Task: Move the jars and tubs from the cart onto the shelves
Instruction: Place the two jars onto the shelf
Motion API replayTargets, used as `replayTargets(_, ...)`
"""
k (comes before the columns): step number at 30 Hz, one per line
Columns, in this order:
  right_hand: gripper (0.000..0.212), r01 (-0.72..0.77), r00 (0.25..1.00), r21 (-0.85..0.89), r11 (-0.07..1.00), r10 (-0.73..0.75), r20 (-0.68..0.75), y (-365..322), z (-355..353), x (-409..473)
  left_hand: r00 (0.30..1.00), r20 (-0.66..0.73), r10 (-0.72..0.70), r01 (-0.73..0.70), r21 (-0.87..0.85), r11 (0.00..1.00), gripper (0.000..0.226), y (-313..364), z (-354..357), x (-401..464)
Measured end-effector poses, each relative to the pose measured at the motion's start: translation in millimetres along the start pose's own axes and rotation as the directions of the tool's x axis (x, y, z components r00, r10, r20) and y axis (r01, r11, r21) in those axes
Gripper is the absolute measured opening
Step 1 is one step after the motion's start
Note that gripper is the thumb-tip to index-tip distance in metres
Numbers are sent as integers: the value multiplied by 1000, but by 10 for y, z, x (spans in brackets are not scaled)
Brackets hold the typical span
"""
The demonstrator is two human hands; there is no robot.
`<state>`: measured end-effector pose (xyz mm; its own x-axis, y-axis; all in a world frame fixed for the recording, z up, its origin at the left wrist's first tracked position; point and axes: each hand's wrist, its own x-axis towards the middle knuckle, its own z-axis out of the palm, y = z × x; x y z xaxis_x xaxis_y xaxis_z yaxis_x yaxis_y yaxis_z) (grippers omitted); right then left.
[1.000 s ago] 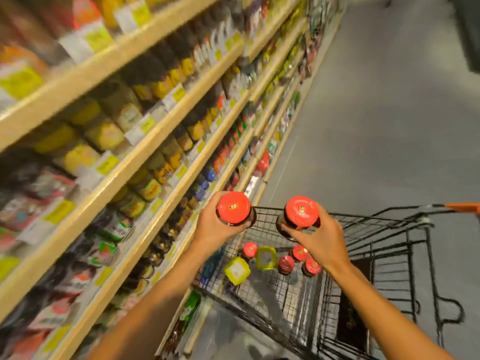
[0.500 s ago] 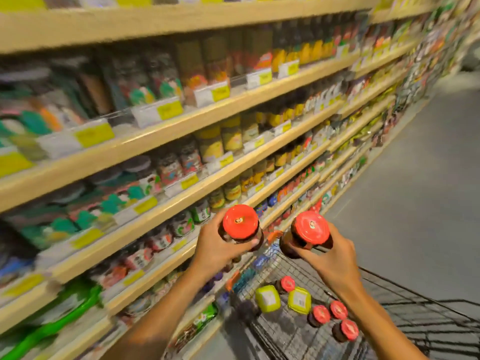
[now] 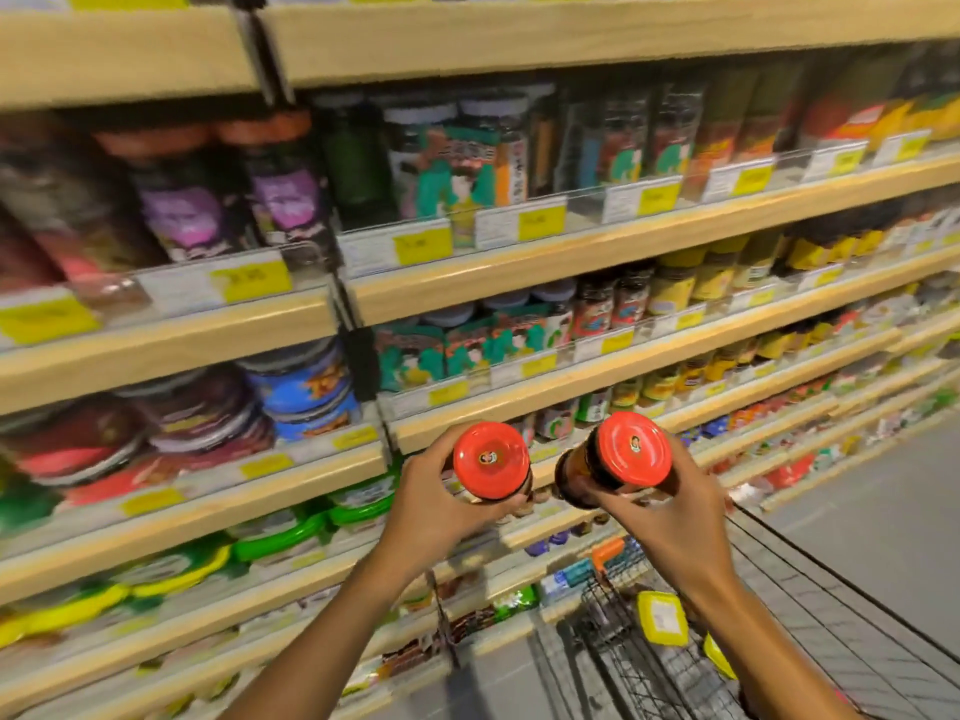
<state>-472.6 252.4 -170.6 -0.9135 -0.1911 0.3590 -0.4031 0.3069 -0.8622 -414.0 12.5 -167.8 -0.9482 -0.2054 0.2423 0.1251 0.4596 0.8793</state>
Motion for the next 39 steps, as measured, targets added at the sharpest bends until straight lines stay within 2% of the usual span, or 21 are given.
replayTargets(5,67,73,983,57,996,-81,163,-171,365,29,978,-200,-54,63,42,997,73,-9,-373,-390)
replayTargets(9,70,126,948,96,987,-149,282,-292,581,-3,914,-389,-112,143,53,988,68,51,-550,-770)
replayTargets(12,70,150,903,135,979,-191,385,-352,772,-72,839,-522,-154,211,52,976,69,131,-621,-1162)
replayTargets(16,73,137,825,210,968,-229,516,-450,1095,-268,702,-685,-194,299,37,953,68,217,-696,-1746)
replayTargets(21,80,87,716,291,953,-263,647,-731,1424,-707,553,-802,-226,388,8,922,60,374,-828,-2481)
replayTargets(25,72,114,655,332,936,-323,683,-1073,1597,-1056,481,-853,-205,401,6,916,63,491,-990,-2959)
replayTargets(28,76,124,621,353,927,-350,701,-1249,1684,-1316,421,-884,-203,375,-35,927,66,503,-1126,-3274)
replayTargets(32,72,138,594,363,922,-370,714,-1459,1869,-1653,397,-898,-189,345,-45,937,69,447,-1361,-3681)
replayTargets(39,75,183,593,368,912,-401,699,-2041,2354,-2442,423,-894,-145,285,-21,958,65,445,-2021,-4569)
